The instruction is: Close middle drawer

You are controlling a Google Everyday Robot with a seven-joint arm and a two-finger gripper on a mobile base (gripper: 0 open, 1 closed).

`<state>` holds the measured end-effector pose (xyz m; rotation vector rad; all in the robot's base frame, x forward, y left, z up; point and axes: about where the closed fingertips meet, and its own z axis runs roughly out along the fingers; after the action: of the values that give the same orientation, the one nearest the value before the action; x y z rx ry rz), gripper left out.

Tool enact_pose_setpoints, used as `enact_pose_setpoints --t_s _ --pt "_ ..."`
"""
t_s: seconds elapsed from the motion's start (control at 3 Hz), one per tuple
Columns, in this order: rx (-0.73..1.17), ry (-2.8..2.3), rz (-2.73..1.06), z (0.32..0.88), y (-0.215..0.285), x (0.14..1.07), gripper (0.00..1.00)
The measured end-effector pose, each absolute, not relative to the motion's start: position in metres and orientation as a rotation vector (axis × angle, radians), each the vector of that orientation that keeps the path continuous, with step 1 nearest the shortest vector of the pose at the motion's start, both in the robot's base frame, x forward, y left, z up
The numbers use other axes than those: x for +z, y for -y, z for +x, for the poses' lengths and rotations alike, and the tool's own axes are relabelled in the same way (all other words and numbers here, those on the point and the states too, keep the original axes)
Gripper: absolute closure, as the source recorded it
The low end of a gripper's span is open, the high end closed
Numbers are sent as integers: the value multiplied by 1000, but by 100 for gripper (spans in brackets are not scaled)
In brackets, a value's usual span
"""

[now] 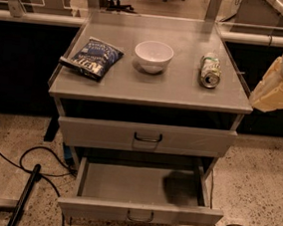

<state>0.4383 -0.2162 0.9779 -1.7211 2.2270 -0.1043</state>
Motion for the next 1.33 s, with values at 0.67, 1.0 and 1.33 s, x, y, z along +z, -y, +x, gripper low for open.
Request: enact_pose_setpoints --t_s 0.67,1.0,1.33 --pt "-6 -2280 -1698 423 215 952 100" --pt "70 -2358 -1668 390 210 907 100" --pt "175 -2453 -1685 359 201 836 100"
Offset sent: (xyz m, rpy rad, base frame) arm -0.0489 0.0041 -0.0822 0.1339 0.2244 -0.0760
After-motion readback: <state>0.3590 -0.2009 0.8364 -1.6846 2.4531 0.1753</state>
